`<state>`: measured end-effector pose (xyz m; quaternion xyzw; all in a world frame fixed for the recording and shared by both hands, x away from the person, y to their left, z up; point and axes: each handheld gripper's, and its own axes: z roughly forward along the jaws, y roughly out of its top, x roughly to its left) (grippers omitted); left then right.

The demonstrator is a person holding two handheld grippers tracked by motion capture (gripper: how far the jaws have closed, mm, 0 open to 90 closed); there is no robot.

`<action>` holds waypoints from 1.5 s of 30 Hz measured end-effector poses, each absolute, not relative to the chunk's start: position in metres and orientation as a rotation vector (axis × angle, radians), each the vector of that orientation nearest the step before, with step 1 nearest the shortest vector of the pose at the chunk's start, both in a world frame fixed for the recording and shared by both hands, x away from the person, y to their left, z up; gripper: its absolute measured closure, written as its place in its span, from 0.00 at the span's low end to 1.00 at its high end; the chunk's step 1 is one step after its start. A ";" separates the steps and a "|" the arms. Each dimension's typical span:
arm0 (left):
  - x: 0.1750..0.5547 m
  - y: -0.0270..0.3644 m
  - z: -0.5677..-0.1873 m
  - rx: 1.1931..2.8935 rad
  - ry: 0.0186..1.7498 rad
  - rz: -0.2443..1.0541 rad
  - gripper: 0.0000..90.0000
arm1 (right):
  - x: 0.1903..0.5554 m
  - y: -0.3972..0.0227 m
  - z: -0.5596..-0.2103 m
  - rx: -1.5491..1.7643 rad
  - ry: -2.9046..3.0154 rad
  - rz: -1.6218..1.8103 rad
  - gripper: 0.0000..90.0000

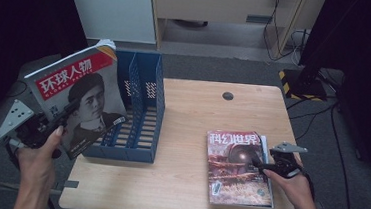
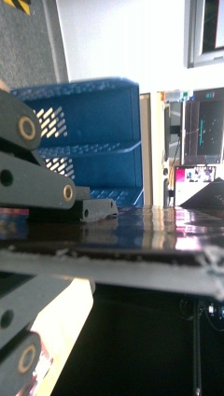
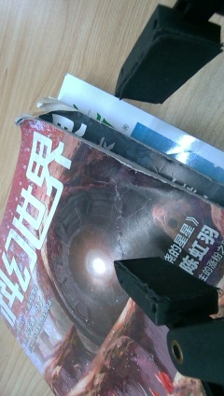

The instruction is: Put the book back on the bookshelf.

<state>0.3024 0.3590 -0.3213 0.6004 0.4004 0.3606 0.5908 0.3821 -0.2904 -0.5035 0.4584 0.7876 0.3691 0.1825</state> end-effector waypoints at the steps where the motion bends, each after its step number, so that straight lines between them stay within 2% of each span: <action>1: 0.301 0.362 -0.321 1.398 0.936 0.843 0.96 | 0.382 -0.291 -0.504 1.293 2.223 1.039 0.17; 23: 0.308 0.406 -0.323 1.355 1.012 0.909 0.96 | 0.383 -0.293 -0.506 1.317 2.205 1.018 0.18; 45: 0.350 0.406 -0.338 1.366 1.068 0.947 0.96 | 0.383 -0.298 -0.506 1.326 2.191 1.022 0.19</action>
